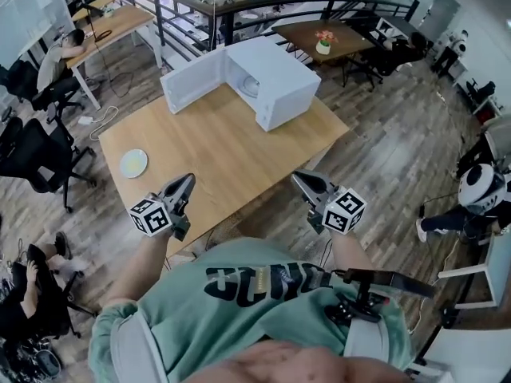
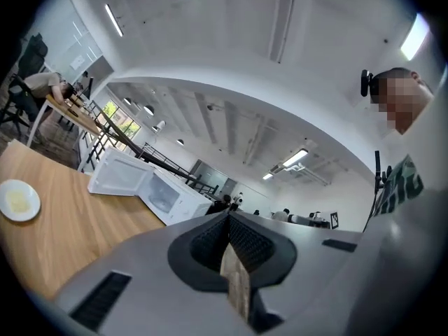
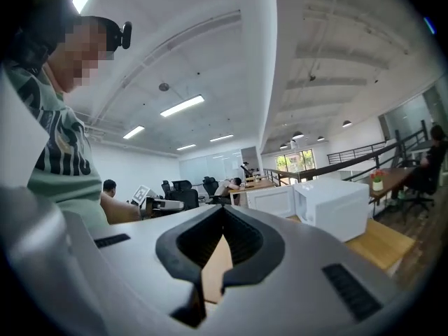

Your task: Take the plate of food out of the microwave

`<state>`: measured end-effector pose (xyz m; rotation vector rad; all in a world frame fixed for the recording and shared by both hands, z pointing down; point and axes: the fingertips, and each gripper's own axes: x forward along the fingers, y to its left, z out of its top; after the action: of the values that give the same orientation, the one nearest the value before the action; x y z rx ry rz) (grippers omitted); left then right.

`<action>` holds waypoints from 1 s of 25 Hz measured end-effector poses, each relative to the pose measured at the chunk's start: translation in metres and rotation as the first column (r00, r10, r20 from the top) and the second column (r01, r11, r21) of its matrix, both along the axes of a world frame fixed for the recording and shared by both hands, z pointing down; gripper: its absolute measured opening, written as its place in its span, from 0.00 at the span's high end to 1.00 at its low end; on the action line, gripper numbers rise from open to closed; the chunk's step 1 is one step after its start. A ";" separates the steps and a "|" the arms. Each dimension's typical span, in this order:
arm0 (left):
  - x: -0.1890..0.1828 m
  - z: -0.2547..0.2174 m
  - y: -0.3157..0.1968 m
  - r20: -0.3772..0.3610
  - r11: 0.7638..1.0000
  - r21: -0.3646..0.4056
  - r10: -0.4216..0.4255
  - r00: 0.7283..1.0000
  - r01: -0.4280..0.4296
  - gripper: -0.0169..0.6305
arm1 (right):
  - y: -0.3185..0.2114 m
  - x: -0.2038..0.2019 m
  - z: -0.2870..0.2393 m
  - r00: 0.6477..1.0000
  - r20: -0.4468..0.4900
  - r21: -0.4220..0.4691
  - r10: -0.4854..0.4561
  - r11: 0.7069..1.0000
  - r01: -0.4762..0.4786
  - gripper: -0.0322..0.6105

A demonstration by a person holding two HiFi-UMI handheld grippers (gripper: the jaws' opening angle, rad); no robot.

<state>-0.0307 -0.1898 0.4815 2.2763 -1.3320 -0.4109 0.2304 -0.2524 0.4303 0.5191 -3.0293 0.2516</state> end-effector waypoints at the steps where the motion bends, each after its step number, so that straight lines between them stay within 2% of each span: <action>1: 0.023 -0.001 0.007 -0.007 1.000 0.001 0.018 1.000 -0.018 0.97 | 0.015 0.024 0.006 1.000 -0.011 -0.010 0.015 1.000 -0.015 0.94; 5: 0.105 -0.007 0.034 -0.068 0.999 -0.009 0.038 0.997 -0.039 0.97 | 0.054 0.115 0.023 0.997 -0.033 -0.079 0.067 0.994 -0.070 0.94; 7: 0.144 -0.006 0.052 -0.100 0.997 -0.043 0.056 0.993 -0.060 0.97 | 0.071 0.157 0.029 0.994 -0.027 -0.129 0.103 0.986 -0.106 0.94; 10: 0.189 -0.005 0.080 -0.051 0.991 -0.066 0.111 0.992 -0.114 0.97 | 0.100 0.203 0.035 0.991 0.004 -0.143 0.134 0.981 -0.132 0.94; 12: 0.202 -0.010 0.091 -0.011 0.990 -0.061 0.128 0.992 -0.129 0.97 | 0.109 0.219 0.036 0.986 0.044 -0.143 0.163 0.977 -0.155 0.94; 14: 0.207 -0.016 0.102 -0.004 0.989 -0.065 0.130 0.991 -0.130 0.97 | 0.118 0.224 0.035 0.981 0.076 -0.154 0.178 0.974 -0.165 0.94; 17: 0.204 -0.025 0.117 0.009 0.989 -0.079 0.125 0.992 -0.124 0.97 | 0.138 0.216 0.032 0.984 0.091 -0.160 0.153 0.978 -0.137 0.94; 22: 0.182 -0.033 0.153 0.030 0.989 -0.094 0.114 0.993 -0.111 0.97 | 0.163 0.192 0.031 0.984 0.117 -0.164 0.133 0.980 -0.113 0.94; 25: 0.158 -0.032 0.172 0.052 0.988 -0.096 0.123 0.991 -0.118 0.97 | 0.175 0.162 0.025 0.984 0.131 -0.147 0.122 0.984 -0.102 0.94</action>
<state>0.1275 -0.0181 0.4491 2.2927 -1.2068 -0.2394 0.3927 -0.0778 0.4554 0.6890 -3.0885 0.5235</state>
